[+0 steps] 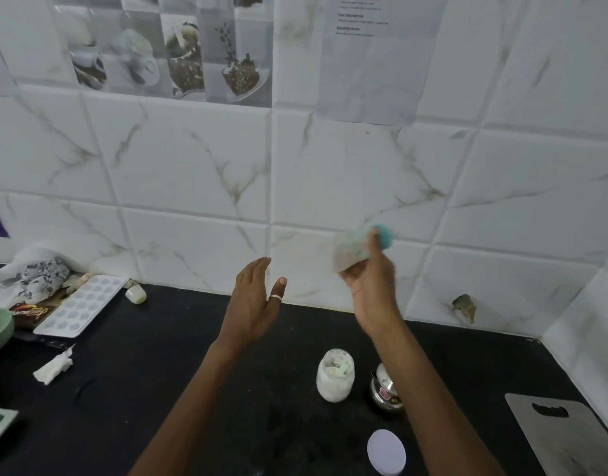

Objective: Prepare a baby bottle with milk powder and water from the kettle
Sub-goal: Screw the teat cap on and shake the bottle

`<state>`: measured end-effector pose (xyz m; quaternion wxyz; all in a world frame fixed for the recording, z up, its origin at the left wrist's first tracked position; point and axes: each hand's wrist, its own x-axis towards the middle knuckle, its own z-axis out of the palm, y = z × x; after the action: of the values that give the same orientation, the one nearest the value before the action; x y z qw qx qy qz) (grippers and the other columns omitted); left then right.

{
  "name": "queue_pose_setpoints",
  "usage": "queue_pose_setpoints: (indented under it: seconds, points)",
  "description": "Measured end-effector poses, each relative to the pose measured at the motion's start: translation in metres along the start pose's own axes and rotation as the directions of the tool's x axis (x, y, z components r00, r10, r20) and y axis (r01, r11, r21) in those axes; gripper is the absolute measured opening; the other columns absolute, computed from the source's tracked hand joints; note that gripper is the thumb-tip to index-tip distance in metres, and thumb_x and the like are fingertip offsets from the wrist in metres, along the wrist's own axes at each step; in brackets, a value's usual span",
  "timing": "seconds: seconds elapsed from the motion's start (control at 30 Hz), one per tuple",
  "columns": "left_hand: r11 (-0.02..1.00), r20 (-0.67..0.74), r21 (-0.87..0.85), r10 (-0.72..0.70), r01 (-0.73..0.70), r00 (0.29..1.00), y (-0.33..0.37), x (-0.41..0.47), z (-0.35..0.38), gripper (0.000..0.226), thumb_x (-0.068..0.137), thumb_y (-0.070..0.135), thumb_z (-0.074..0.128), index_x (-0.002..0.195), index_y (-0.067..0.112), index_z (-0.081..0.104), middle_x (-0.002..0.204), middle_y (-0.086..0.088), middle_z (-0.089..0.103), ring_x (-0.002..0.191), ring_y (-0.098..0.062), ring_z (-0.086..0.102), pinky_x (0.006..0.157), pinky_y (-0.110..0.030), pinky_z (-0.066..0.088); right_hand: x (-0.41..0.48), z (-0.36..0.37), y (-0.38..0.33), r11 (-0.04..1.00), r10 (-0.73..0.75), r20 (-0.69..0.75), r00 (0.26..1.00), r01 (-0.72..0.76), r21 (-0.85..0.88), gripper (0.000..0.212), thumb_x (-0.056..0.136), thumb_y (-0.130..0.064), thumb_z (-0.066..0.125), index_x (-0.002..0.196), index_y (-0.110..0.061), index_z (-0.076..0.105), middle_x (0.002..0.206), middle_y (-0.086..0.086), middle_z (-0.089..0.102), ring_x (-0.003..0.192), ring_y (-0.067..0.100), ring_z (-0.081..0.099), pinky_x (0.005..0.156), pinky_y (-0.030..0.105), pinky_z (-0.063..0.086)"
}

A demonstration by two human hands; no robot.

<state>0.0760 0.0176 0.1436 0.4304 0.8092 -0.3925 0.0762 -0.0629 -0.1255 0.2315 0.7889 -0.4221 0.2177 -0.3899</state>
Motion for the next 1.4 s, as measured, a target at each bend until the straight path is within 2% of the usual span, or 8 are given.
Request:
queue_pose_setpoints:
  seconds: [0.1,0.3,0.5,0.7,0.9,1.07,1.27,1.4]
  points:
    - [0.999,0.015,0.013,0.031,-0.031,0.999,0.003,0.000,0.001,0.057,0.102,0.034,0.051,0.150,0.008,0.035,0.156,-0.008,0.038,0.146,-0.024,0.029,0.118,-0.041,0.032,-0.016,0.003,0.019,0.920,0.088,0.195,0.977,-0.005,-0.391,0.068,0.084,-0.064,0.064,0.129,-0.013,0.060,0.121,0.009,0.073,0.108,0.024,0.073,0.090,0.043,0.060]
    - [1.000,-0.002,0.016,0.019,-0.019,1.000,0.003,-0.005,-0.002,0.059,0.103,0.046,0.043,0.150,0.012,0.035,0.156,-0.003,0.037,0.146,-0.019,0.027,0.116,-0.036,0.031,0.002,-0.006,-0.017,0.967,-0.019,-0.044,0.999,0.030,0.255,0.033,0.102,-0.047,0.052,0.115,-0.019,0.063,0.121,0.008,0.072,0.109,0.021,0.071,0.088,0.037,0.059]
    - [0.999,0.019,0.010,0.039,-0.039,0.999,0.007,-0.004,-0.002,0.057,0.102,0.032,0.051,0.151,0.008,0.035,0.157,-0.009,0.037,0.146,-0.024,0.028,0.118,-0.041,0.032,-0.027,0.000,0.014,0.947,0.122,0.213,0.969,-0.049,-0.319,0.062,0.085,-0.056,0.061,0.128,-0.011,0.062,0.117,0.009,0.075,0.108,0.025,0.073,0.087,0.042,0.060]
    - [0.999,-0.001,0.016,0.030,-0.030,1.000,0.007,-0.007,-0.004,0.058,0.104,0.044,0.043,0.150,0.011,0.035,0.157,-0.003,0.037,0.146,-0.019,0.027,0.115,-0.037,0.031,-0.004,-0.007,-0.015,0.960,0.002,-0.055,0.998,0.013,0.279,0.039,0.099,-0.050,0.055,0.119,-0.017,0.063,0.125,0.011,0.070,0.112,0.024,0.071,0.085,0.036,0.060]
    - [0.999,0.015,0.018,0.035,-0.036,0.999,0.007,-0.005,-0.003,0.059,0.103,0.044,0.044,0.151,0.011,0.035,0.157,-0.005,0.037,0.146,-0.021,0.028,0.116,-0.040,0.032,-0.025,-0.002,0.002,0.976,0.065,0.159,0.985,-0.029,-0.217,0.062,0.082,-0.055,0.064,0.126,-0.011,0.062,0.117,0.009,0.074,0.106,0.022,0.074,0.085,0.039,0.060]
    - [0.999,0.009,0.030,0.034,-0.034,0.999,0.007,-0.008,-0.006,0.058,0.104,0.044,0.043,0.151,0.011,0.034,0.157,-0.004,0.037,0.147,-0.020,0.027,0.116,-0.037,0.030,-0.003,-0.009,-0.028,0.957,-0.050,-0.077,0.996,0.070,0.283,0.036,0.101,-0.048,0.053,0.117,-0.018,0.063,0.120,0.008,0.073,0.109,0.021,0.072,0.085,0.036,0.060]
    - [0.998,0.026,0.024,0.063,-0.064,0.998,0.009,-0.001,0.000,0.056,0.101,0.029,0.053,0.150,0.007,0.036,0.155,-0.009,0.038,0.145,-0.026,0.030,0.117,-0.044,0.033,-0.024,0.002,0.008,0.915,0.057,0.231,0.971,0.042,-0.402,0.065,0.087,-0.060,0.059,0.130,-0.011,0.061,0.121,0.010,0.073,0.109,0.024,0.073,0.090,0.041,0.060]
    - [0.999,0.012,0.017,0.041,-0.041,0.999,0.013,-0.001,0.001,0.058,0.103,0.043,0.045,0.150,0.011,0.035,0.156,-0.004,0.037,0.146,-0.021,0.028,0.115,-0.036,0.031,-0.007,-0.004,-0.013,0.996,-0.023,0.038,0.999,0.020,0.087,0.038,0.099,-0.045,0.056,0.116,-0.013,0.066,0.113,0.009,0.075,0.103,0.021,0.074,0.084,0.038,0.060]
